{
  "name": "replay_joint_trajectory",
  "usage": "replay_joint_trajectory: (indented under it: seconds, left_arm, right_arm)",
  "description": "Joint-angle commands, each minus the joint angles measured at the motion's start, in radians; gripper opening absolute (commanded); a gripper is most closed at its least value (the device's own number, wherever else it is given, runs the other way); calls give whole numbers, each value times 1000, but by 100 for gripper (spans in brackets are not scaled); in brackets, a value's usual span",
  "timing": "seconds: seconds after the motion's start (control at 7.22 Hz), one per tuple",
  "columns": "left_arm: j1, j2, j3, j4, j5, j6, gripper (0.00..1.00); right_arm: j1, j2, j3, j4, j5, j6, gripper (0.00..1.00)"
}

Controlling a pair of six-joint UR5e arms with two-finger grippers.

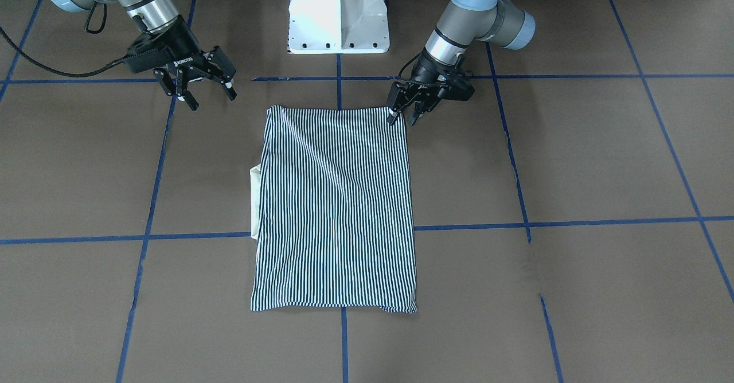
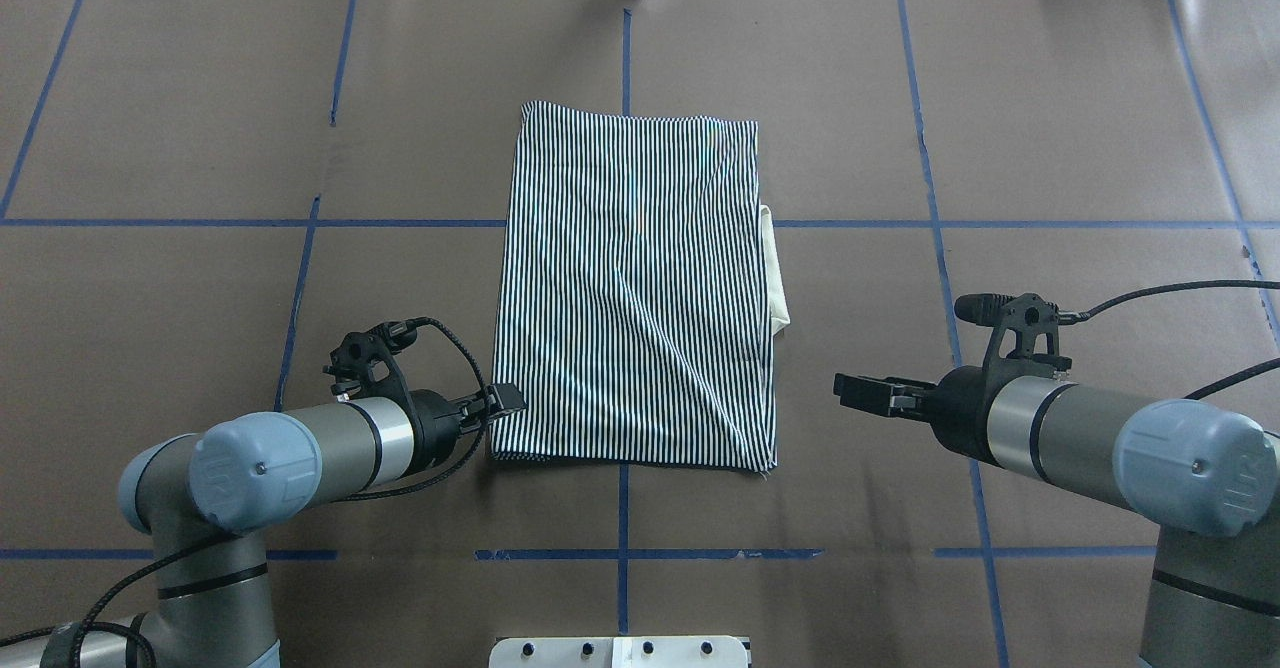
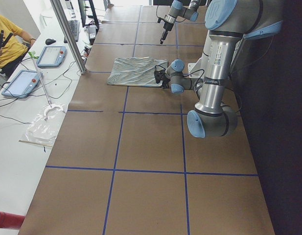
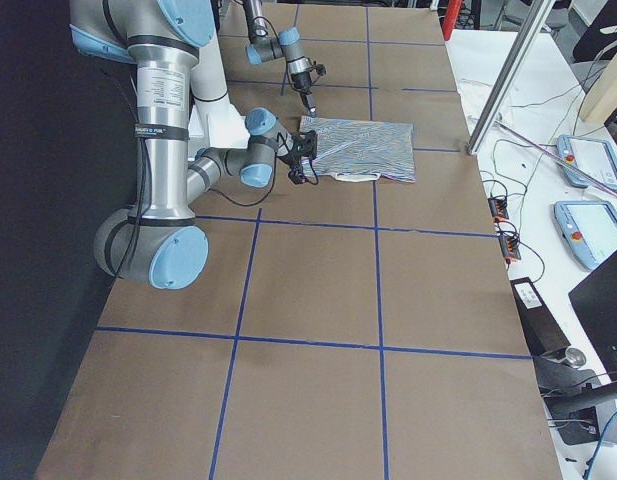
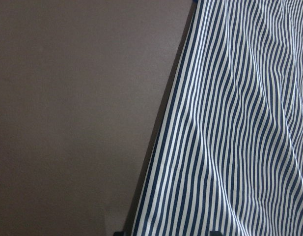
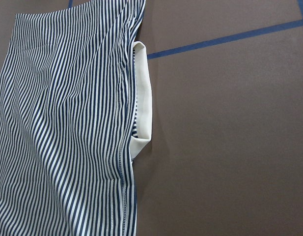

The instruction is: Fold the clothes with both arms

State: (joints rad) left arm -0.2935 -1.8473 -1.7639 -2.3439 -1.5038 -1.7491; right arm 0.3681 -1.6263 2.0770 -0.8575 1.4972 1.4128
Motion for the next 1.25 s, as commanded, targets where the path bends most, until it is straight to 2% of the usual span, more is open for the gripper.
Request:
replay_joint_trajectory:
  seconds: [0.0, 0.28, 0.42, 0.55, 0.69, 0.97, 1.11]
  left_arm:
    - [30, -3, 4, 0, 2, -15, 65]
    - [34, -6, 3, 0, 1, -17, 62]
    - [34, -7, 3, 0, 1, -17, 45]
    - [34, -6, 1, 0, 1, -20, 15]
    - [34, -4, 1, 0, 1, -17, 0]
    - [34, -4, -2, 0, 4, -13, 0]
    - [34, -6, -5, 0, 4, -12, 0]
  right_arm:
    - [2, -1, 0, -2, 0, 0, 100]
    - [3, -1, -2, -2, 0, 0, 100]
    - [3, -1, -2, -2, 0, 0, 100]
    - [3, -1, -2, -2, 0, 0, 100]
    - [3, -1, -3, -2, 0, 0, 100]
    - [3, 0, -8, -2, -2, 2, 100]
    - [0, 11, -11, -11, -8, 76, 100]
